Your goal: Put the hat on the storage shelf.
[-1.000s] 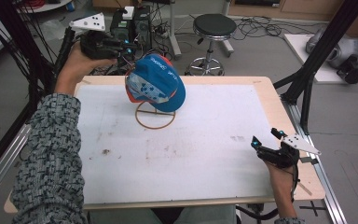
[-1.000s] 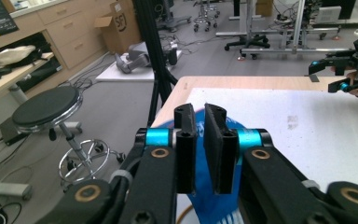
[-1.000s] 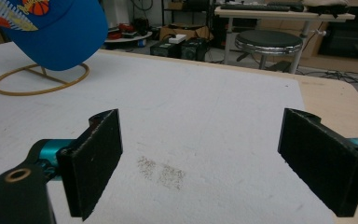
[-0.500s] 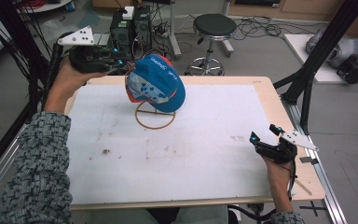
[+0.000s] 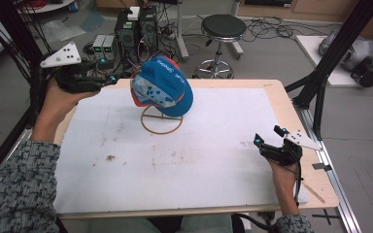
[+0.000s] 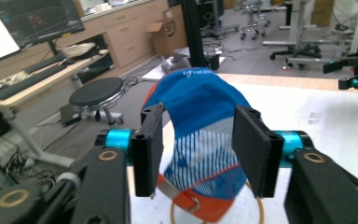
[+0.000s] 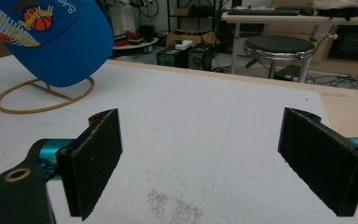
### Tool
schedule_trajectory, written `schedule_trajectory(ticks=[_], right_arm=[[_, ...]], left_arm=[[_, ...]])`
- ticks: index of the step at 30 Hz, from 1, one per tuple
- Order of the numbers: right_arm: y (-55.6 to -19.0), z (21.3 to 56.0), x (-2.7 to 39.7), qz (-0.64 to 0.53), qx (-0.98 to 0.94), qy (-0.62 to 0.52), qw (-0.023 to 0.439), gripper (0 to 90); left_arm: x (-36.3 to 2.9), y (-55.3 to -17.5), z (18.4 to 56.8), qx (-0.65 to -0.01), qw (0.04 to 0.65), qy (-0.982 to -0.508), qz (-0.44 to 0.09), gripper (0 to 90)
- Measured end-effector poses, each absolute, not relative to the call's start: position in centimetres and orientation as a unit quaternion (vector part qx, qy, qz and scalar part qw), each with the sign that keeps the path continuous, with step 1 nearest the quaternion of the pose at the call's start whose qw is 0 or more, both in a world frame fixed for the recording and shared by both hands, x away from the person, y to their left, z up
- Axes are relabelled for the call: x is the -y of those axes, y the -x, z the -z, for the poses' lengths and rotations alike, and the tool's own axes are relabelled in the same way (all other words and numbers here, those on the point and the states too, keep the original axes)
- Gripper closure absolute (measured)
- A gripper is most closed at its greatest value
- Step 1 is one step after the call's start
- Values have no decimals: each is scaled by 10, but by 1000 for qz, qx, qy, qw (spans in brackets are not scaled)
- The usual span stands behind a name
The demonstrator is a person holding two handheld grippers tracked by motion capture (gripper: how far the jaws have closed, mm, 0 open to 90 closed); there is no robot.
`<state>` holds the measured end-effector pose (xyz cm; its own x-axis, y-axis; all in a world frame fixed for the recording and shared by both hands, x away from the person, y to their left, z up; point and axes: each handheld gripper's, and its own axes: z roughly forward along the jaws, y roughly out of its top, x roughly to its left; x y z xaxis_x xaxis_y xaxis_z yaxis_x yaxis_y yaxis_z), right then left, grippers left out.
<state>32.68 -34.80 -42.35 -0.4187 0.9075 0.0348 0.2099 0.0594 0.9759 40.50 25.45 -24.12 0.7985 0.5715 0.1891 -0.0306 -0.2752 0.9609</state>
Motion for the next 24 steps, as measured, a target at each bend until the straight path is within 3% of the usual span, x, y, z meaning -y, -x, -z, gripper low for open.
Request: schedule_trajectory(ticks=[11, 18, 24], right_arm=[[-328, 423, 344, -532, -655, -427, 324, 128], [-328, 423, 344, -531, -655, -426, 326, 128], [-328, 423, 344, -531, -657, -426, 325, 128]], left_arm=[[-271, -365, 270, -244, 565, -727, -304, 384], [-272, -340, 300, -286, 566, -698, -333, 372], [-266, -325, 335, -310, 541, -702, -345, 367]])
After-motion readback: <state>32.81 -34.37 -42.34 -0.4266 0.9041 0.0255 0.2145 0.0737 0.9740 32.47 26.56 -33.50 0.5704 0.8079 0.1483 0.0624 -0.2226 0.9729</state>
